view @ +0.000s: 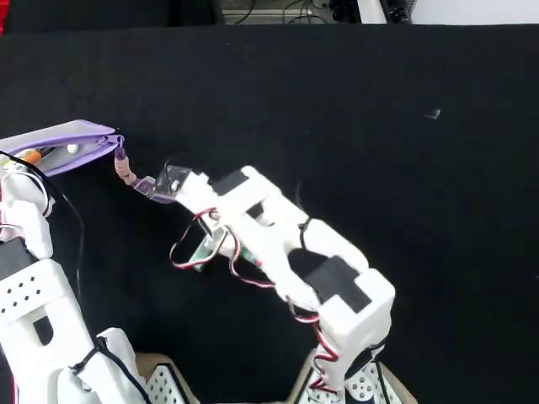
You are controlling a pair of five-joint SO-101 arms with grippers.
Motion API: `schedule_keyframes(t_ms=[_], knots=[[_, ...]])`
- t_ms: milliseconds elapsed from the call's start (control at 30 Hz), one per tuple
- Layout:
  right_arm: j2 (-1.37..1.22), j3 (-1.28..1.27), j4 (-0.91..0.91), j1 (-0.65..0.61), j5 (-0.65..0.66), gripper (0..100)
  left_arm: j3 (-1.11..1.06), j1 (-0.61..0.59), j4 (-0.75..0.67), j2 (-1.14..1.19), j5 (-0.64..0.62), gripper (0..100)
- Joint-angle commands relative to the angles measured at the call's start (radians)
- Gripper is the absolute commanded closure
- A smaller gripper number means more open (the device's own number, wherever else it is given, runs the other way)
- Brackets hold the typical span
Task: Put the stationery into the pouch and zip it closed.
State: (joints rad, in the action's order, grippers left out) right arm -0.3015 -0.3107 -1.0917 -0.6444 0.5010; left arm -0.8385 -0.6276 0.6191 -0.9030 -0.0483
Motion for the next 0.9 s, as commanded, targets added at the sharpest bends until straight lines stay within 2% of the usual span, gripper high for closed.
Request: schedule_keyframes(t_ms=[0, 133, 333, 600, 867], knots=[[0.012, 0.031, -0.037, 0.005, -0.018, 97.2, 0.053, 0.016, -0.025, -0.015, -0.009, 97], [0.128, 0.042, -0.086, 0.049, -0.028, 98.7, 0.071, 0.053, 0.006, -0.015, -0.011, 97], [0.424, 0.038, -0.095, 0.189, -0.091, 98.7, 0.156, 0.203, 0.077, 0.012, -0.011, 97], [0.796, 0.041, -0.086, 0.259, -0.164, 98.8, 0.547, 0.430, 0.450, 0.172, -0.078, 97], [1.119, 0.005, 0.008, 0.232, -0.232, 98.8, 0.774, 0.553, 0.624, 0.327, -0.081, 97]])
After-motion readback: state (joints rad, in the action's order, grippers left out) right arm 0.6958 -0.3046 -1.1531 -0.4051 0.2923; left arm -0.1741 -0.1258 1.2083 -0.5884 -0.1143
